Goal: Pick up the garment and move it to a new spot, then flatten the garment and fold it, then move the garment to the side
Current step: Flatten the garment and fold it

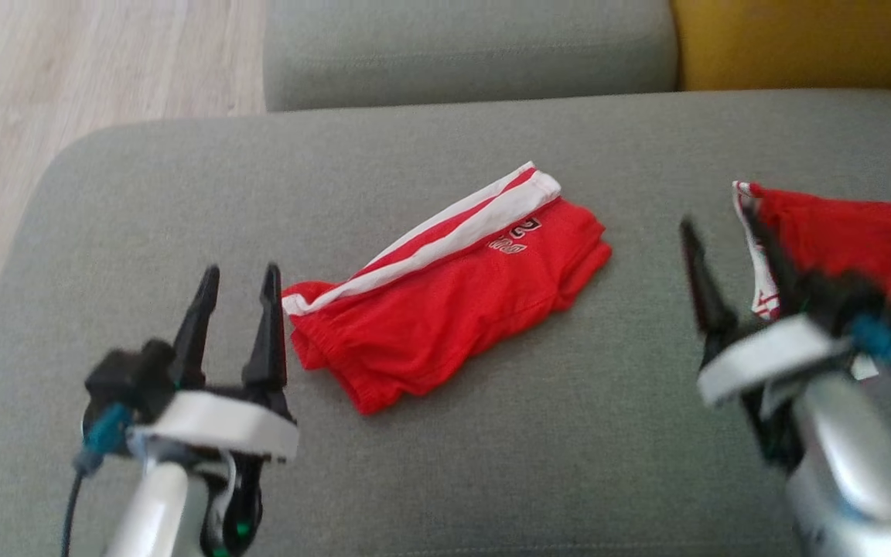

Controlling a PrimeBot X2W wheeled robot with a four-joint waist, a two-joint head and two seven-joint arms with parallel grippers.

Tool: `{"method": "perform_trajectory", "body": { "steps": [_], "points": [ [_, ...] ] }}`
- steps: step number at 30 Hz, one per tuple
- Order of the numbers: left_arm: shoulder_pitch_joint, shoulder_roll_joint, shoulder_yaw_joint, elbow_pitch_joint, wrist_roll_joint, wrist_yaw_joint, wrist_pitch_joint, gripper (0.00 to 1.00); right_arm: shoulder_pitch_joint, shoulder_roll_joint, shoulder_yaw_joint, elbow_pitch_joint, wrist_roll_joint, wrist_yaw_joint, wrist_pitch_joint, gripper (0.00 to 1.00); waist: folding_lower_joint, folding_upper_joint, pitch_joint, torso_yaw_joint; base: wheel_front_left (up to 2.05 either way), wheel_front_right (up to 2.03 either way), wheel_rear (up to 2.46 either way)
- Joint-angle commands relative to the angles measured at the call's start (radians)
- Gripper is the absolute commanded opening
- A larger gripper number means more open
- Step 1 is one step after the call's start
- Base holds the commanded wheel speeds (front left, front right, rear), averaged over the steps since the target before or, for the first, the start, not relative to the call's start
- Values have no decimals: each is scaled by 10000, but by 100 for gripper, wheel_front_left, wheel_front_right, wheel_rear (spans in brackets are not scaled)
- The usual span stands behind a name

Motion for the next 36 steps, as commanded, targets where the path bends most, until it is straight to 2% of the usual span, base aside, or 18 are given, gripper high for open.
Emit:
{"method": "perform_trajectory", "body": {
  "steps": [1, 5, 8, 11, 17, 20, 24, 25, 27, 36],
  "points": [
    [-157, -30, 529, -470, 208, -78, -89, 100, 127, 257, -111, -624, -398, -9, -107, 100, 1, 0, -153, -124, 0, 0, 0],
    [662, -422, 936, -670, 594, -179, -89, 100, 1446, 1118, -1030, -1386, -1299, -9, -107, 100, 1, 0, -221, -203, 0, 0, 0],
    [1045, -629, 1209, -781, 656, -285, -89, 100, 2134, 1579, -1669, -1770, -1551, -9, -107, 100, 1, 0, -252, -181, 0, 0, 0],
    [1337, -725, 1357, -819, 908, -386, -89, 100, 2650, 1852, -2008, -2062, -1720, -9, -108, 100, 1, 0, -259, -155, 0, 0, 0],
    [1315, -752, 1281, -812, 942, -526, -89, 100, 2782, 1964, -2050, -1915, -1679, -9, 2, 100, 1, 0, -108, 40, 0, 0, 0],
    [1199, -753, 1163, -796, 914, -531, -89, 100, 2594, 1986, -2031, -1599, -852, -9, 422, 100, 1, 0, 113, 226, 0, 0, 0],
    [1006, -754, 980, -719, 870, -553, -89, 100, 2077, 1991, -1854, -871, 1319, -9, 1276, 100, 1, 0, 491, 591, 0, 0, 0],
    [920, -755, 872, -658, 837, -556, -89, 100, 1713, 1992, -1814, -447, 2242, -9, 1639, 100, 1, 0, 667, 813, 0, 0, 0],
    [825, -755, 738, -584, 822, -563, -89, 100, 1331, 1993, -1888, -6, 3050, -9, 1920, 100, 1, 0, 876, 1073, 0, 0, 0],
    [261, -756, 250, -445, 769, -527, -89, 100, -479, 1994, -2692, 2414, 5068, -9, 2809, 100, 1, 0, 1589, 2275, 0, 0, 0]
  ]
}}
